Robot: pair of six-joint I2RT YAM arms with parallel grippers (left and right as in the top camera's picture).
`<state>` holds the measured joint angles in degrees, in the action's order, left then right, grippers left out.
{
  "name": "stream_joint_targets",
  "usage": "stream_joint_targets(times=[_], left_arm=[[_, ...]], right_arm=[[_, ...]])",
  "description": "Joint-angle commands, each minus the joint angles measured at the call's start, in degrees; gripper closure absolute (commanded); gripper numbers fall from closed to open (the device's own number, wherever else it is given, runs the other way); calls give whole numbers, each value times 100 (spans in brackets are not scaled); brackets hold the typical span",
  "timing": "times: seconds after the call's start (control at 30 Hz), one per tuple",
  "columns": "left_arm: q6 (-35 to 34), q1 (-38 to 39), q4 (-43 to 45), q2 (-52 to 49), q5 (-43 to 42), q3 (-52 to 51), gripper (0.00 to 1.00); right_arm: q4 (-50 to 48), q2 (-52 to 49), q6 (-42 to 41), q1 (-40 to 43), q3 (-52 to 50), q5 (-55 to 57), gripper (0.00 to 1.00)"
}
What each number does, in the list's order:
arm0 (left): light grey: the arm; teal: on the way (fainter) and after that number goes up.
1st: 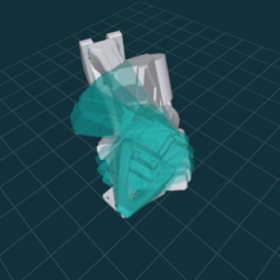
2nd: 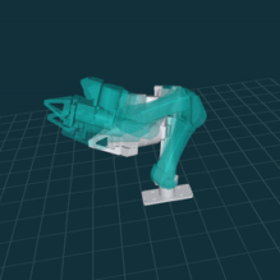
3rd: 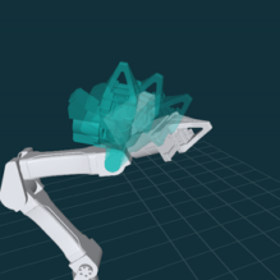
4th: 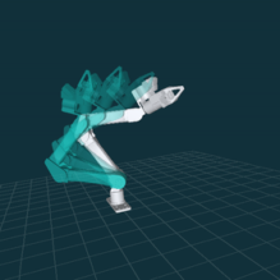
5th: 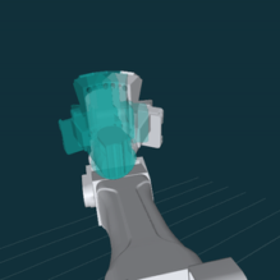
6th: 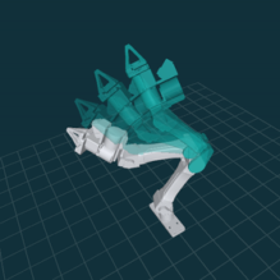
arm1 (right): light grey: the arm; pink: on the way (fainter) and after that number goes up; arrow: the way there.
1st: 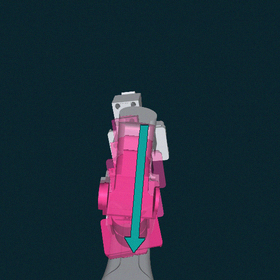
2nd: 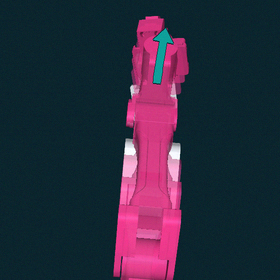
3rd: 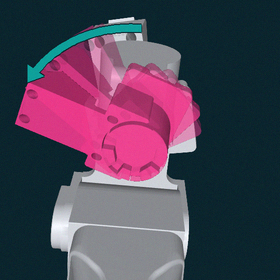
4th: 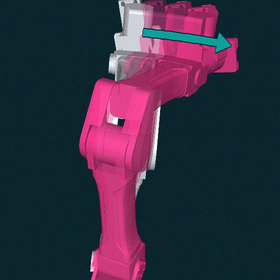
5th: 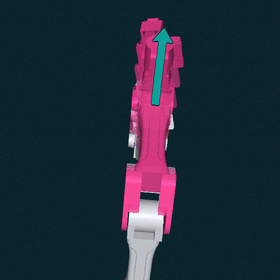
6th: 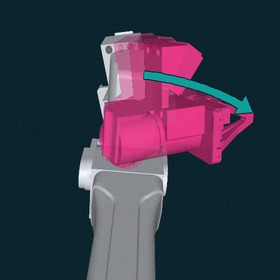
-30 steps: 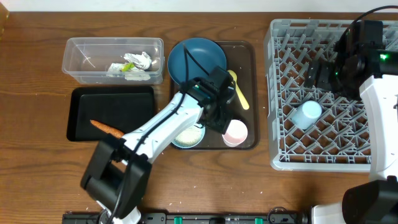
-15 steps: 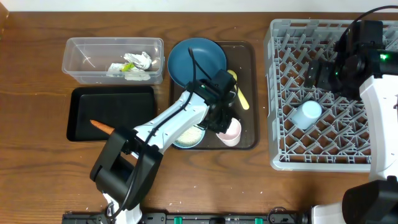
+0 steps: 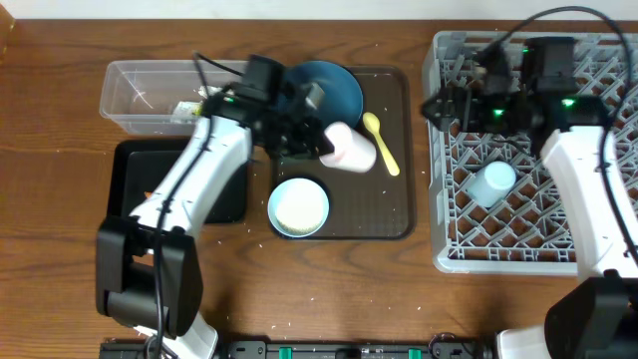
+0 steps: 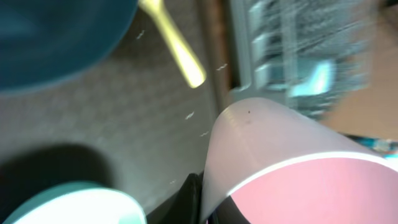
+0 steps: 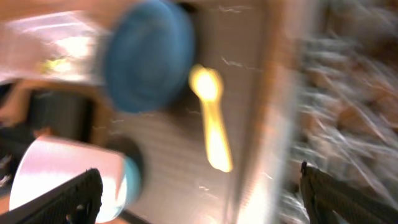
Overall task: Sort waste into correct bins and load items into the dishwasher rack
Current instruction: 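Grasp the pink cup on the brown tray with the left gripper, then lift the pink cup and pass it to the right gripper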
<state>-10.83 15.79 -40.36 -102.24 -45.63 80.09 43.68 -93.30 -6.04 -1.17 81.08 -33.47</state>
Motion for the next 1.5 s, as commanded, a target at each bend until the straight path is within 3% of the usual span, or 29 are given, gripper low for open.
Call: stream_joint_targets(times=[0.0, 0.13, 0.27, 0.43, 0.6, 0.9, 1.3, 1.47], left_arm=[[22, -391, 284, 109, -2022, 105, 94], [-146, -640, 684, 109, -3062, 105, 94], [-302, -728, 866, 109, -3541, 105, 94], [-334, -739, 968, 109, -3543, 105, 94], [-874, -743, 1497, 109, -3718, 105, 94], [-1139, -734, 1816, 109, -4079, 103, 94], [-1158, -737, 1794, 109, -4245, 103, 94], [-1161, -737, 1773, 109, -4245, 103, 94]], right_arm=[[-894, -4, 177, -407, -472, -2181, 1], [-1954, -4, -61, -717, -793, -2745, 1], [-2621, -4, -313, -975, -977, -2850, 3], [-2846, -2, -334, -1156, -981, -2942, 6], [-3047, -4, -332, -1263, -981, -3106, 11], [-3501, -4, -337, -1410, -981, -3195, 30], [-4376, -4, -330, -1414, -981, -3606, 36], [-4697, -4, -313, -1414, -981, -3727, 31]])
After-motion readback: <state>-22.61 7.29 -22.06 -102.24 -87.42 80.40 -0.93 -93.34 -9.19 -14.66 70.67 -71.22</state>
